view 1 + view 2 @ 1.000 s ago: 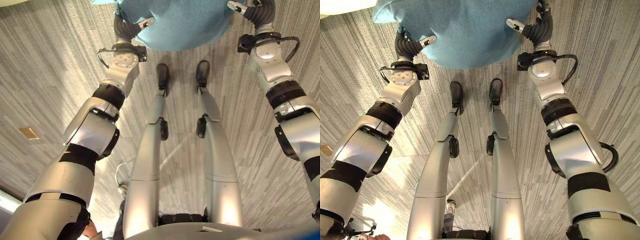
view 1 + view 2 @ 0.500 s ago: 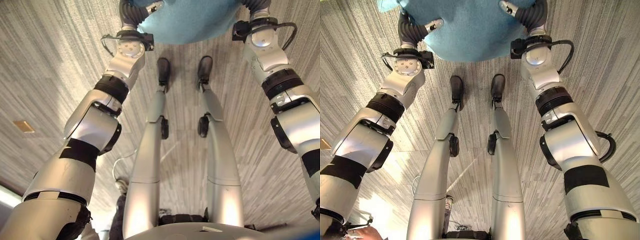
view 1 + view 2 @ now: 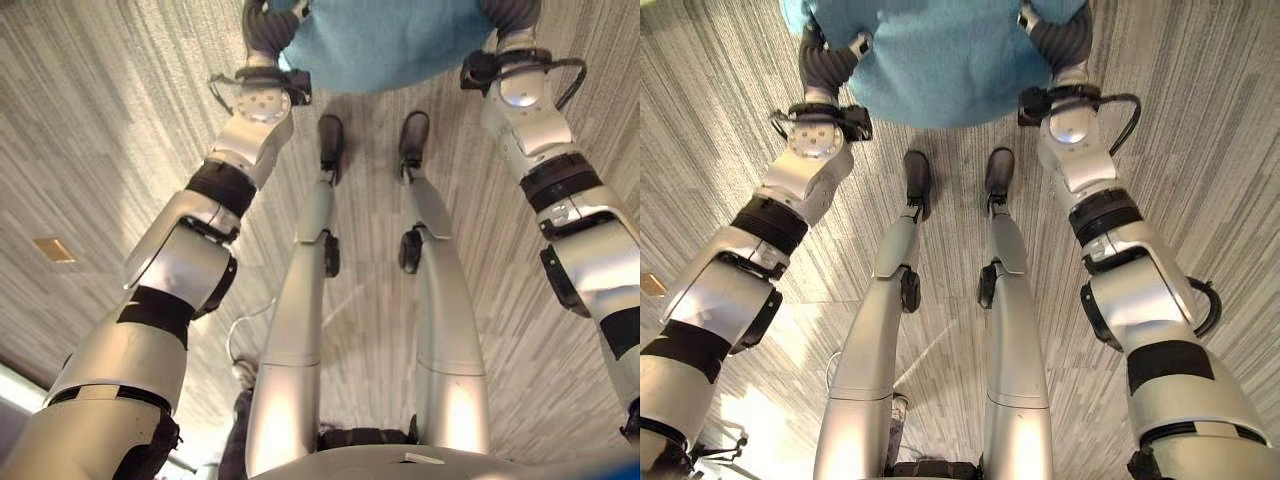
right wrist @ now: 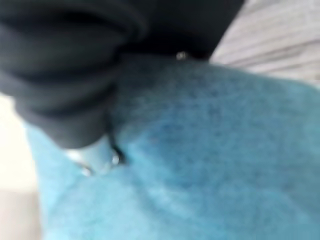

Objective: Pick up all the scattered cushions and arrange them neatly on the sofa.

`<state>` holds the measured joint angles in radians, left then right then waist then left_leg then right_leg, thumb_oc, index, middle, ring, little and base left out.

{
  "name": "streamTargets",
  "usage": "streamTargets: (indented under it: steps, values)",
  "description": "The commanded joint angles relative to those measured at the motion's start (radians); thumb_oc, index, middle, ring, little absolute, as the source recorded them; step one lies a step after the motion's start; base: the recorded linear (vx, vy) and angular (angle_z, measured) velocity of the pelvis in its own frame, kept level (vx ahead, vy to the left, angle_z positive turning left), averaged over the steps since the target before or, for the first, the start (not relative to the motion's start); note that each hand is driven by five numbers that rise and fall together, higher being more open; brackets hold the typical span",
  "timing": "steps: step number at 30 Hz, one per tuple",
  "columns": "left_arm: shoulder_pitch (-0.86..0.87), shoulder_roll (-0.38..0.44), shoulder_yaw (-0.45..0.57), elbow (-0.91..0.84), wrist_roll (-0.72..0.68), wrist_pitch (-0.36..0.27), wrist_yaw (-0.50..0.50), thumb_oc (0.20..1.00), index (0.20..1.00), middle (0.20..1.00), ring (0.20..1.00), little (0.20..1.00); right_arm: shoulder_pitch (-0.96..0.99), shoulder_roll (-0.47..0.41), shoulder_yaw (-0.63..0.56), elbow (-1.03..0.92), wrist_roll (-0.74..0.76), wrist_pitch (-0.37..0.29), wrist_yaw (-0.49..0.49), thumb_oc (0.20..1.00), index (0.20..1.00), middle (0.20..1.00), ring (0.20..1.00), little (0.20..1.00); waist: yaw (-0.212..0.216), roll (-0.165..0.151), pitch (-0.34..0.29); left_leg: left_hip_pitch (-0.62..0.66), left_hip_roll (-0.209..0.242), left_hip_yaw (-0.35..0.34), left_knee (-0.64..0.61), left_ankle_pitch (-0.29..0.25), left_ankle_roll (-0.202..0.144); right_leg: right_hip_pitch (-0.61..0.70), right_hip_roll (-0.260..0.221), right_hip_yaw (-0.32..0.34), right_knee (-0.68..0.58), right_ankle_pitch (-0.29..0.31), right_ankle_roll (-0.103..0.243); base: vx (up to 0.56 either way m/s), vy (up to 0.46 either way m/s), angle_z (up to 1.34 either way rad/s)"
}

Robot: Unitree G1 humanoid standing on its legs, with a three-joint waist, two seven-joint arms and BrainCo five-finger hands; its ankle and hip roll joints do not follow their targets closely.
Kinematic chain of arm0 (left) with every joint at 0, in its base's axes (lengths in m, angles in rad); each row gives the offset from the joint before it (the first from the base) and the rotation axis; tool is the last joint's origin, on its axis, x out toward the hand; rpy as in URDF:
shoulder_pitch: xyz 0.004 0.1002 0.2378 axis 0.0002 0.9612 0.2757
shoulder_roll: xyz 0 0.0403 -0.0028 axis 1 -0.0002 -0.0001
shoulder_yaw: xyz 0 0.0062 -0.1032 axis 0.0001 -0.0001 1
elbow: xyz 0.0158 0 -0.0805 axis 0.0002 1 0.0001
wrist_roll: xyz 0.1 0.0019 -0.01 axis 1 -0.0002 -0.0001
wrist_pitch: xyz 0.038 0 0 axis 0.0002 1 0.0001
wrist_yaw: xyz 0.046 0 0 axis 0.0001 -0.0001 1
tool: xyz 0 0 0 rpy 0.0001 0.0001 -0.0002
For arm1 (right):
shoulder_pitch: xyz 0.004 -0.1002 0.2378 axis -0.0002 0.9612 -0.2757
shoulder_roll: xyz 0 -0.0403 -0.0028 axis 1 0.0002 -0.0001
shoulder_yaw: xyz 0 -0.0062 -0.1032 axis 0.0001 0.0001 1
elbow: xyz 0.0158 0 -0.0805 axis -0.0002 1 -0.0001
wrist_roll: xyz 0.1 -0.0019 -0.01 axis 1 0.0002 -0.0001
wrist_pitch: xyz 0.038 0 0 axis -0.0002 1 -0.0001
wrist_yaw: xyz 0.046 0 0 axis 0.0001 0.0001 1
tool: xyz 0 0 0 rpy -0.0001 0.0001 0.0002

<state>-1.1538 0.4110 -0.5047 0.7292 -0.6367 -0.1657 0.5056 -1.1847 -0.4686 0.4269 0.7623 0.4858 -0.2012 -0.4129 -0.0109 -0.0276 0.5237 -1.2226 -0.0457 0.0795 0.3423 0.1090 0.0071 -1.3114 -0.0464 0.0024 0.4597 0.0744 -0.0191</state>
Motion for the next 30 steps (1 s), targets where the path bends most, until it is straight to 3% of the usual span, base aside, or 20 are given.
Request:
streamTargets:
  steps: [1, 6, 7, 10, 11, 14, 15, 22, 25, 28, 30]
  values:
    - [0.044, -0.154, 0.007, -0.135, 0.053, -0.099, -0.054, 0.200, 0.200, 0.200, 0.200, 0.200, 0.071, 0.094, 0.007, -0.140, -0.069, -0.088, 0.024, 0.200, 0.200, 0.200, 0.200, 0.200, -0.033, 0.070, -0.115, 0.013, 0.022, -0.037, -0.042, -0.001, -0.076, 0.038, 0.026, 0.062, 0.032, -0.056, 0.128, -0.04, -0.044, 0.03]
    - [0.209, -0.175, 0.033, -0.241, 0.081, -0.109, -0.074, 0.200, 0.200, 0.200, 0.200, 0.200, 0.224, 0.122, -0.041, -0.248, -0.113, -0.088, 0.042, 0.200, 0.200, 0.200, 0.200, 0.200, -0.040, 0.062, -0.151, 0.225, 0.027, -0.049, -0.100, -0.010, -0.092, 0.253, 0.025, 0.046, -0.023, -0.075, 0.117, -0.02, -0.047, -0.03]
    - [0.265, -0.167, 0.040, -0.282, 0.093, -0.109, -0.089, 0.200, 0.200, 0.200, 0.200, 0.200, 0.285, 0.132, -0.048, -0.278, -0.127, -0.085, 0.055, 0.200, 0.200, 0.200, 0.200, 0.200, -0.040, 0.057, -0.170, 0.302, 0.023, -0.047, -0.130, 0.019, -0.094, 0.337, 0.028, 0.036, -0.063, -0.053, 0.113, -0.06, -0.034, -0.04]
    - [0.389, -0.161, 0.051, -0.330, 0.090, -0.110, -0.114, 0.200, 0.200, 0.200, 0.200, 0.200, 0.406, 0.135, -0.055, -0.338, -0.145, -0.073, 0.080, 0.200, 0.200, 0.200, 0.200, 0.200, -0.040, 0.050, -0.211, 0.504, 0.014, -0.056, -0.202, 0.029, -0.103, 0.550, 0.037, 0.023, -0.148, -0.056, 0.107, 0.03, -0.023, -0.02]
    - [0.390, -0.161, 0.050, -0.331, 0.090, -0.110, -0.114, 0.200, 0.200, 0.200, 0.200, 0.200, 0.408, 0.135, -0.055, -0.339, -0.145, -0.072, 0.080, 0.200, 0.200, 0.200, 0.200, 0.200, -0.040, 0.050, -0.208, 0.510, 0.014, -0.056, -0.205, 0.030, -0.103, 0.557, 0.038, 0.022, -0.151, -0.055, 0.107, 0.14, -0.006, -0.01]
    - [0.540, -0.154, 0.064, -0.371, 0.100, -0.095, -0.143, 0.200, 0.200, 0.200, 0.200, 0.200, 0.546, 0.147, -0.064, -0.369, -0.141, -0.057, 0.119, 0.200, 0.200, 0.200, 0.200, 0.200, -0.038, 0.045, -0.261, 0.704, 0.022, -0.062, -0.286, 0.046, -0.107, 0.766, 0.048, 0.015, -0.246, -0.046, 0.109, 0.17, -0.019, 0.02]
    - [0.638, -0.160, 0.075, -0.382, 0.101, -0.080, -0.169, 0.200, 0.200, 0.200, 0.200, 0.200, 0.637, 0.153, -0.073, -0.392, -0.145, -0.048, 0.141, 0.200, 0.200, 0.200, 0.200, 0.200, -0.043, 0.039, -0.288, 0.834, 0.034, -0.062, -0.337, 0.055, -0.117, 0.899, 0.055, 0.006, -0.294, -0.050, 0.110, 0.17, -0.040, -0.04]
    - [0.771, -0.166, 0.096, -0.377, 0.102, -0.049, -0.196, 0.200, 0.200, 0.200, 0.200, 0.200, 0.752, 0.171, -0.080, -0.404, -0.145, -0.028, 0.169, 0.200, 0.200, 0.200, 0.200, 0.200, -0.046, 0.025, -0.338, 1.002, 0.062, -0.069, -0.374, 0.056, -0.130, 1.084, 0.074, -0.003, -0.361, -0.065, 0.097, 0.08, -0.098, 0.14]
    - [0.833, -0.158, 0.115, -0.379, 0.101, -0.033, -0.213, 0.200, 0.200, 0.200, 0.200, 0.200, 0.808, 0.153, -0.097, -0.406, -0.154, -0.014, 0.176, 0.200, 0.200, 0.200, 0.200, 0.200, -0.046, -0.007, -0.351, 1.009, 0.064, -0.067, -0.252, 0.033, -0.132, 1.175, 0.079, -0.010, -0.385, -0.074, 0.076, 0.02, -0.160, 0.33]
    - [0.877, -0.160, 0.113, -0.373, 0.105, -0.017, -0.235, 0.200, 0.200, 0.200, 0.200, 0.200, 0.866, 0.139, -0.119, -0.413, -0.158, 0.001, 0.190, 0.200, 0.200, 0.200, 0.200, 0.200, -0.056, -0.013, -0.378, 1.033, 0.074, 0.000, -0.261, 0.026, -0.114, 1.223, 0.070, -0.042, -0.400, -0.083, 0.078, 0.08, -0.058, 0.62]
    - [0.884, -0.160, 0.105, -0.363, 0.121, -0.010, -0.244, 0.200, 0.200, 0.200, 0.200, 0.200, 0.889, 0.139, -0.126, -0.408, -0.155, 0.005, 0.193, 0.200, 0.200, 0.200, 0.200, 0.200, -0.059, -0.007, -0.402, 1.021, 0.083, 0.049, -0.341, 0.070, -0.114, 1.246, 0.065, -0.052, -0.414, -0.083, 0.085, 0.16, 0.073, 0.61]
